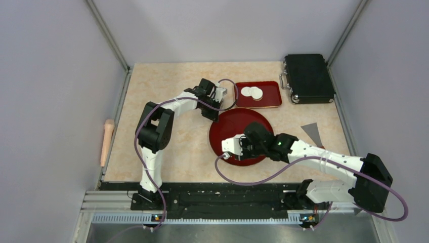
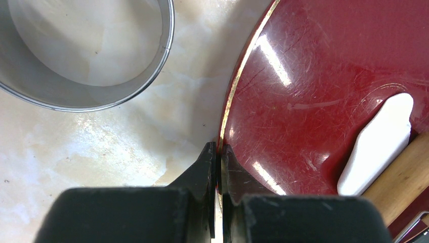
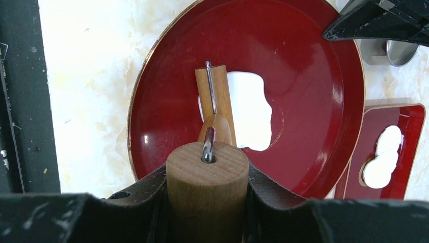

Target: Roll out the dumpling wrappers from the dough

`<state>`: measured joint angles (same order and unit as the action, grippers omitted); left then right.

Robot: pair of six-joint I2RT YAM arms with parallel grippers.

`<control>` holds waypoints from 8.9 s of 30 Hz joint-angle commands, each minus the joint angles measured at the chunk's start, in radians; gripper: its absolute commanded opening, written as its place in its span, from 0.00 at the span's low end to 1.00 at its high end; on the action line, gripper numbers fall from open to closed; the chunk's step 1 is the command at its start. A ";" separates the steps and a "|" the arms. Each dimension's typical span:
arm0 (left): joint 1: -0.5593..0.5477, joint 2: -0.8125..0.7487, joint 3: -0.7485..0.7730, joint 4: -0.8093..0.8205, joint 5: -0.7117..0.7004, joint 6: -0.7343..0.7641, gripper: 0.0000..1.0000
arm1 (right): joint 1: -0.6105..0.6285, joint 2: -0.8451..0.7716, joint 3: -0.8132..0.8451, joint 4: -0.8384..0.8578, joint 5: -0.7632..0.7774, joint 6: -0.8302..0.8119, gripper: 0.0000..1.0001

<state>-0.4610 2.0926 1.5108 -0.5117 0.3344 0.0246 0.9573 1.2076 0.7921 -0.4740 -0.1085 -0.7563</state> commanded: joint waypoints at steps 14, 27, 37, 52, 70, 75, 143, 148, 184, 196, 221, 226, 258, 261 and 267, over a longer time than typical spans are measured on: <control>0.004 0.029 -0.035 0.022 -0.087 0.037 0.00 | 0.041 0.023 -0.060 -0.380 -0.200 0.046 0.00; 0.005 0.030 -0.034 0.021 -0.089 0.038 0.00 | 0.041 -0.010 -0.035 -0.387 -0.173 0.061 0.00; 0.005 0.033 -0.032 0.018 -0.086 0.039 0.00 | -0.034 -0.092 0.151 -0.221 0.040 0.095 0.00; 0.005 0.038 -0.024 0.013 -0.087 0.037 0.00 | -0.036 -0.014 0.075 0.064 0.079 0.087 0.00; 0.005 0.035 -0.026 0.015 -0.084 0.039 0.00 | 0.008 0.168 -0.054 0.117 0.190 0.031 0.00; 0.005 0.032 -0.029 0.017 -0.086 0.040 0.00 | 0.009 0.189 -0.052 0.094 0.168 0.023 0.00; 0.007 0.038 -0.023 0.012 -0.094 0.036 0.00 | -0.093 -0.087 0.075 0.100 0.065 0.063 0.00; 0.006 0.038 -0.023 0.012 -0.091 0.038 0.00 | -0.094 -0.005 0.054 0.195 0.073 0.052 0.00; 0.007 0.031 -0.029 0.018 -0.089 0.040 0.00 | 0.018 0.082 0.003 -0.326 -0.157 -0.010 0.00; 0.007 0.034 -0.027 0.018 -0.090 0.040 0.00 | 0.020 0.022 -0.001 -0.350 -0.201 0.002 0.00; 0.005 0.040 -0.019 0.011 -0.090 0.039 0.00 | -0.101 -0.070 0.071 0.169 0.138 0.087 0.00; 0.007 0.040 -0.020 0.010 -0.087 0.039 0.00 | -0.068 -0.018 0.040 0.161 0.117 0.101 0.00; 0.006 0.034 -0.025 0.014 -0.085 0.041 0.00 | 0.032 0.113 -0.043 -0.093 0.019 0.014 0.00; 0.005 0.034 -0.025 0.014 -0.086 0.041 0.00 | 0.033 0.115 -0.054 -0.116 0.000 0.016 0.00; 0.006 0.035 -0.026 0.015 -0.087 0.041 0.00 | 0.039 0.108 -0.069 -0.150 -0.029 0.014 0.00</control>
<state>-0.4587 2.0926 1.5108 -0.4942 0.3161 0.0326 0.9546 1.2808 0.7963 -0.3355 0.0769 -0.7860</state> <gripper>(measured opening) 0.036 0.337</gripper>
